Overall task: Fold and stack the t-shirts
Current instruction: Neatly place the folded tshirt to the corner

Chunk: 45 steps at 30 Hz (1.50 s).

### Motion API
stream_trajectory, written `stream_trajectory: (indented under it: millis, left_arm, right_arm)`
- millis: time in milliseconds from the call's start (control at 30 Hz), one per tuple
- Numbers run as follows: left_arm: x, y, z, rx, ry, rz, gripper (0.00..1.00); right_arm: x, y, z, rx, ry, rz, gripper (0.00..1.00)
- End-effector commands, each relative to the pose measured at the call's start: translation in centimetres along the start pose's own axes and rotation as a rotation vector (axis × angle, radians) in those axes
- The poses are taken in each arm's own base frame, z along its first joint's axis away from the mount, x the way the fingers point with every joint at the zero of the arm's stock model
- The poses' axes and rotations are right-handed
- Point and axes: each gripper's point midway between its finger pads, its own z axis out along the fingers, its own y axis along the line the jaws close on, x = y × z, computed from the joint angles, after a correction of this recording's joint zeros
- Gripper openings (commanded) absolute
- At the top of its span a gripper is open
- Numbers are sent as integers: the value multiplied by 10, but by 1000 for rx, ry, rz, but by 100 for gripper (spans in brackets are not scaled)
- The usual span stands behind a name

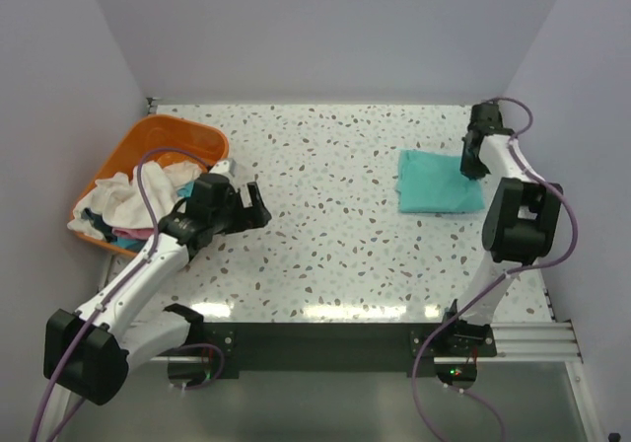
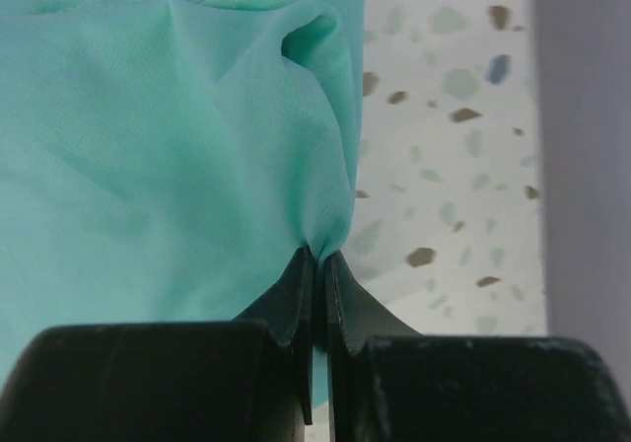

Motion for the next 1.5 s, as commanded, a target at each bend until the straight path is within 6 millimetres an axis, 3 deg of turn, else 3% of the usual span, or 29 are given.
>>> stream_trajectory:
  millis: [0, 33, 67, 200, 300, 467, 633, 733, 767, 1033, 1067, 1233, 1467]
  left_arm:
    - [-22, -9, -4, 11, -49, 40, 100]
    - [-22, -9, -2, 8, -42, 44, 100]
    - [-25, -10, -1, 8, -43, 47, 100]
    - [-25, -11, 0, 10, -26, 59, 100]
    - [-26, -9, 0, -2, -30, 65, 100]
    - [-24, -8, -1, -3, -26, 67, 100]
    - [-23, -8, -2, -3, -25, 64, 100]
    - [-23, -8, -3, -3, -25, 62, 100]
    - [-25, -9, -4, -2, -29, 60, 100]
    - [-24, -8, -7, -2, -29, 57, 100]
    - [-24, -8, -7, -3, -28, 56, 100]
    - [-23, -8, -9, 0, -34, 47, 100]
    - [-22, -8, -16, 7, -45, 35, 100]
  right_arm:
    - [-5, -58, -15, 82, -19, -28, 0]
    - [-12, -62, -17, 60, -28, -16, 0]
    - [-8, -56, -16, -7, -5, -17, 0]
    - [-6, -62, -14, -16, 30, -18, 0]
    - [-6, -70, -19, 26, 48, 9, 0]
    - [-7, -112, -24, 278, 89, 32, 0]
    - [-13, -114, -24, 294, 69, 58, 0]
    - [-14, -112, -22, 285, 72, 65, 15]
    - [-13, -112, -22, 286, 76, 65, 34]
    - [-12, -112, -22, 297, 87, 105, 87]
    - [-13, -110, -22, 294, 85, 112, 98]
    - [-12, -81, -28, 171, 64, 114, 99]
    - [-17, -14, -48, 30, -39, 46, 99]
